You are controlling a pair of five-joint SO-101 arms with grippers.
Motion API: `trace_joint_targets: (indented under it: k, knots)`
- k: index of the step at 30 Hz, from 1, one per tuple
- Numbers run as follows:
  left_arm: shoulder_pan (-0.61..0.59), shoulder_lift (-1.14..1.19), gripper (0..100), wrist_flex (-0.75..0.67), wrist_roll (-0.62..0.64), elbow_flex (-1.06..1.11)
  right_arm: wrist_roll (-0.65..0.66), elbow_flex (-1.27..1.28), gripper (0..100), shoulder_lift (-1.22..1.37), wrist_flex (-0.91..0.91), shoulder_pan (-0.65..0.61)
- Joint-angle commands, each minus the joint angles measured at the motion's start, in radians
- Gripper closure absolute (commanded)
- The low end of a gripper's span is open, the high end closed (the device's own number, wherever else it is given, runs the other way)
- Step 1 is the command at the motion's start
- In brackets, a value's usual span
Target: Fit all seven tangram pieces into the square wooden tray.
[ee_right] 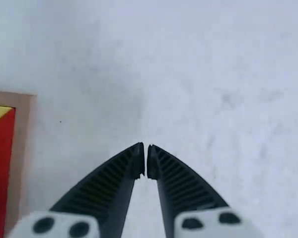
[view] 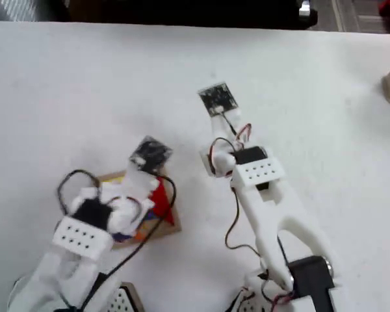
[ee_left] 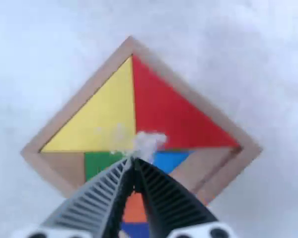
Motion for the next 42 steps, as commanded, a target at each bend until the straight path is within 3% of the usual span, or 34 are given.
trace_joint_targets:
  k: [1,12,17,29,42]
  knots:
    - [-0.197,0.021,98,-0.077,-0.098,0.080,-0.003,-0.028,97.4,-0.015,-0.018,-0.008]
    - [-0.412,0.208,98,-0.075,-0.051,-0.002,-0.011,-0.032,97.7,-0.019,-0.015,0.018]
    - [-0.377,0.208,98,-0.041,-0.052,0.002,-0.089,-0.052,97.4,-0.018,-0.013,0.068]
    - [-0.229,0.208,98,-0.040,-0.046,0.003,-0.087,-0.058,97.4,-0.015,-0.012,0.067]
    - [-0.180,0.147,98,-0.041,-0.051,0.038,-0.087,-0.058,97.4,-0.015,-0.012,0.068]
